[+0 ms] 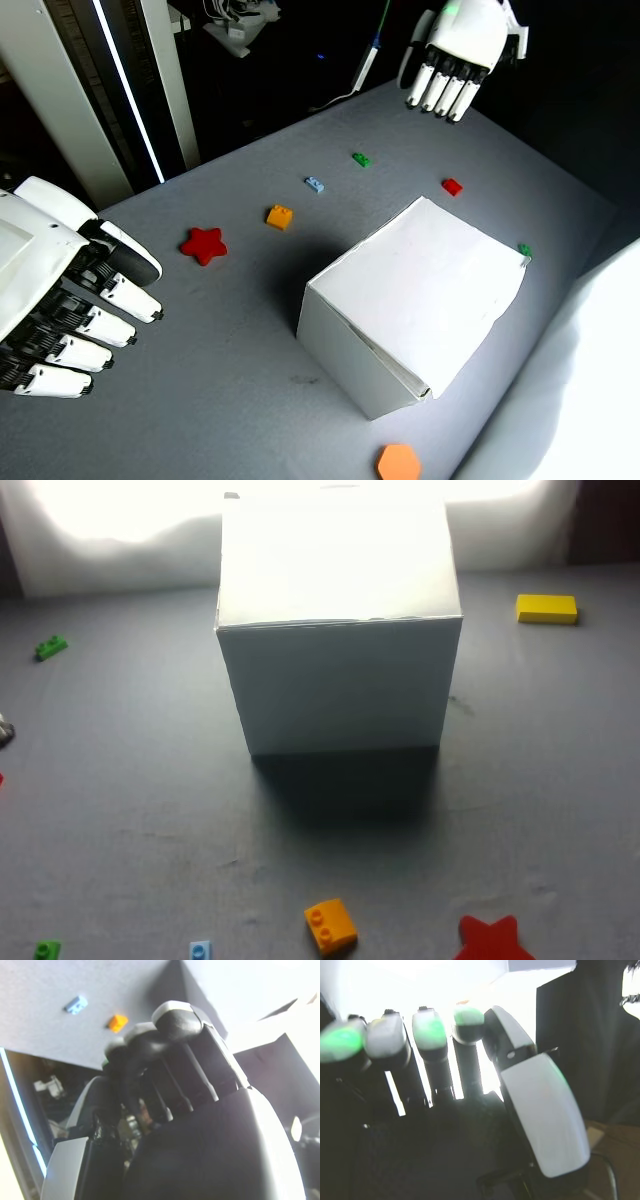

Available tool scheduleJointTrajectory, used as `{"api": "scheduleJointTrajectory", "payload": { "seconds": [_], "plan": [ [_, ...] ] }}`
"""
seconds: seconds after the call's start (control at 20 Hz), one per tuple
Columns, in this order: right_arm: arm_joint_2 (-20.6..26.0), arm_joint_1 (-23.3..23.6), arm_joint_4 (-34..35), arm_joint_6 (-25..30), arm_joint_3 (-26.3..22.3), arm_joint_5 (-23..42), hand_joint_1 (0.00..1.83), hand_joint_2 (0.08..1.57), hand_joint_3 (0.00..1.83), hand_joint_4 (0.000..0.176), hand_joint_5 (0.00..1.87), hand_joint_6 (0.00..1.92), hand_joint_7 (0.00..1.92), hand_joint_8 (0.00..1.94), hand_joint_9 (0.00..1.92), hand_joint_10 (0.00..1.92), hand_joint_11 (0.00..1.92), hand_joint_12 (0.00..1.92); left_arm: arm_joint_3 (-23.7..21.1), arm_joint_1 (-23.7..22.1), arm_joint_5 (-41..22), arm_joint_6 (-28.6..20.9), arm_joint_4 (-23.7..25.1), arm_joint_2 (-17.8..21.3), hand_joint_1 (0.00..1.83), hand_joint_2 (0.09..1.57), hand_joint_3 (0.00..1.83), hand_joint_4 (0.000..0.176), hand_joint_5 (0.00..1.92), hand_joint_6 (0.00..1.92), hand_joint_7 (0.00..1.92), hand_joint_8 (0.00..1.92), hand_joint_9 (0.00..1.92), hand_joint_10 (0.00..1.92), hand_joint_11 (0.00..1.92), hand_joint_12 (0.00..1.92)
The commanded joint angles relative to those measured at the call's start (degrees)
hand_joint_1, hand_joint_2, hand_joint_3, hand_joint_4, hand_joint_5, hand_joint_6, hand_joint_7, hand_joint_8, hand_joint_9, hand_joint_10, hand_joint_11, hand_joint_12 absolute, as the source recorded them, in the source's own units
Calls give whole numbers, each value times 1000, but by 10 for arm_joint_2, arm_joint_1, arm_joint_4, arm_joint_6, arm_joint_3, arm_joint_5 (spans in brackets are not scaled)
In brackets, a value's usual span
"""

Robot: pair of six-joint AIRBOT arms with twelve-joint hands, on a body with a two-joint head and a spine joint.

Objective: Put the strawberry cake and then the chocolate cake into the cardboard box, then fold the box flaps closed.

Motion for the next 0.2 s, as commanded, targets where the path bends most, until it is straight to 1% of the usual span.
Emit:
{"api": "scheduleJointTrajectory", "payload": {
  "seconds": [0.0, 0.05, 0.1, 0.15],
  "plan": [
    [8, 8, -5, 1, 1, 58, 452, 1496, 43, 0, 1055, 1921, 1207, 1865, 1211, 1921, 1144, 1921, 8, -10, -7, -5, -42, 2, 406, 1505, 0, 0, 741, 1811, 958, 1731, 919, 1921, 804, 1921],
    [8, 8, -5, 1, 1, 58, 442, 1492, 40, 0, 1045, 1883, 1208, 1837, 1202, 1921, 1119, 1921, 14, -13, -9, -8, -42, 1, 698, 1429, 12, 0, 560, 1778, 956, 1675, 919, 1891, 799, 1921],
    [8, 8, -5, 1, 1, 58, 456, 1490, 37, 0, 1034, 1890, 1205, 1860, 1205, 1921, 1108, 1921, 16, -13, -12, -10, -42, 1, 768, 1408, 10, 34, 534, 1755, 948, 1683, 904, 1914, 796, 1921],
    [8, 6, -5, 1, 1, 57, 466, 1491, 35, 0, 1026, 1915, 1195, 1893, 1205, 1921, 1098, 1921, 17, -13, -13, -10, -41, 2, 785, 1399, 7, 48, 536, 1740, 957, 1699, 920, 1919, 819, 1921]
  ]
}}
